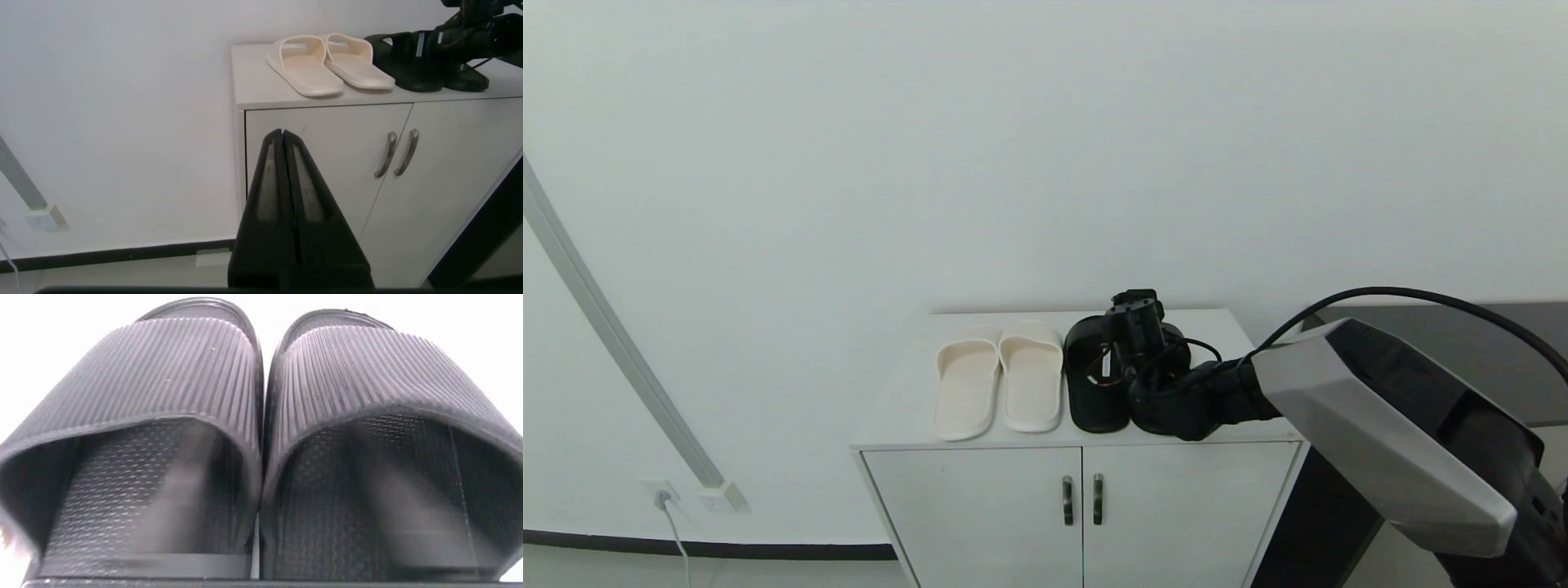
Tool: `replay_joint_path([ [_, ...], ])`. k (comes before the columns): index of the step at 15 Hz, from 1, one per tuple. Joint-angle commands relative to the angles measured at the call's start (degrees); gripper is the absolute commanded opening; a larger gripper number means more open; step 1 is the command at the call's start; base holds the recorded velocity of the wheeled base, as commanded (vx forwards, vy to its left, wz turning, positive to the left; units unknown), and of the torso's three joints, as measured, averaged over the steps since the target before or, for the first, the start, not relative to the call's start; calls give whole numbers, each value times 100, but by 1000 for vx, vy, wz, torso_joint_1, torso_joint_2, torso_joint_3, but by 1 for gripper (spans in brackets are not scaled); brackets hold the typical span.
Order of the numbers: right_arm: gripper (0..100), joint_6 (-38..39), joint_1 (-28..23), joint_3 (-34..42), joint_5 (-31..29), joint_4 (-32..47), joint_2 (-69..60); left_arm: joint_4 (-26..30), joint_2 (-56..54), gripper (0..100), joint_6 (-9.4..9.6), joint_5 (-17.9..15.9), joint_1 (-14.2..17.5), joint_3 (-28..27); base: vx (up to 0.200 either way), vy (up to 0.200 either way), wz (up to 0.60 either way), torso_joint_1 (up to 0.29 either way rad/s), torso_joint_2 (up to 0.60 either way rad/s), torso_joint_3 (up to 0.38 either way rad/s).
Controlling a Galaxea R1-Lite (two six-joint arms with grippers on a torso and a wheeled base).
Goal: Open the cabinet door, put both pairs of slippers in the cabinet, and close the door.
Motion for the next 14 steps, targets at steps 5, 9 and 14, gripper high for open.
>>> replay_joint_path([
  [5,0,10,-1,37,-49,-16,-46,-1,7,0,-2,-2,1,1,0,0,0,0,0,0],
  [9,0,-7,61,521,-216,-43,-635,-1,7,0,-19,7,1,1,0,0,0,0,0,0],
  [14,0,-51,298,2050,-49,-218,-2015,-1,7,0,16,7,1,1,0,0,0,0,0,0],
])
